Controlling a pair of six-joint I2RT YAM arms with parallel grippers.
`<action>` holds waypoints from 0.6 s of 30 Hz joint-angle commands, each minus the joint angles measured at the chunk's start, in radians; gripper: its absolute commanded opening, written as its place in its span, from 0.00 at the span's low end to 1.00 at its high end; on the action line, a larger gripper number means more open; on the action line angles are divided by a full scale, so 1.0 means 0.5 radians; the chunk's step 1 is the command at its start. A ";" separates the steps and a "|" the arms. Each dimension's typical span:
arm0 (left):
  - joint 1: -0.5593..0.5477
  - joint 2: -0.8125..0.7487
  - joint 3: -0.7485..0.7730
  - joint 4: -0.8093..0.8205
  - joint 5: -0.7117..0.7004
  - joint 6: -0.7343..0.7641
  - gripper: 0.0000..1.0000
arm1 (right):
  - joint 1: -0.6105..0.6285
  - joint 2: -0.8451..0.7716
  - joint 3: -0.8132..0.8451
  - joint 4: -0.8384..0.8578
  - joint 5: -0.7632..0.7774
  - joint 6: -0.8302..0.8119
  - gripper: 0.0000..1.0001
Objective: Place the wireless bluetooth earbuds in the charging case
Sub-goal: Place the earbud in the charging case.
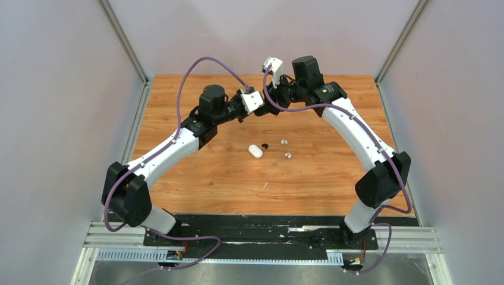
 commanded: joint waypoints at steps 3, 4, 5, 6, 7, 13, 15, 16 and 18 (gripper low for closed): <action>-0.007 -0.080 0.020 0.096 0.020 -0.016 0.00 | -0.029 -0.035 0.103 0.010 -0.104 0.136 0.54; -0.008 -0.080 0.020 0.095 0.019 -0.014 0.00 | -0.040 -0.046 0.103 0.005 -0.154 0.149 0.55; -0.006 -0.080 0.018 0.093 0.020 -0.013 0.00 | -0.049 -0.059 0.103 0.005 -0.204 0.161 0.57; -0.008 -0.078 0.018 0.095 0.020 -0.013 0.00 | -0.059 -0.069 0.103 0.005 -0.245 0.172 0.58; -0.009 -0.077 0.019 0.096 0.019 -0.014 0.00 | -0.064 -0.073 0.106 0.005 -0.264 0.183 0.59; -0.007 -0.082 0.015 0.094 0.017 -0.001 0.00 | -0.114 -0.133 0.124 0.012 -0.339 0.212 0.61; -0.007 -0.083 0.012 0.095 0.008 0.009 0.00 | -0.137 -0.165 0.103 0.033 -0.383 0.228 0.62; -0.008 -0.081 0.011 0.093 0.009 0.013 0.00 | -0.151 -0.180 0.088 0.055 -0.411 0.241 0.62; -0.008 -0.080 0.011 0.098 0.010 0.023 0.00 | -0.180 -0.215 0.041 0.133 -0.449 0.286 0.62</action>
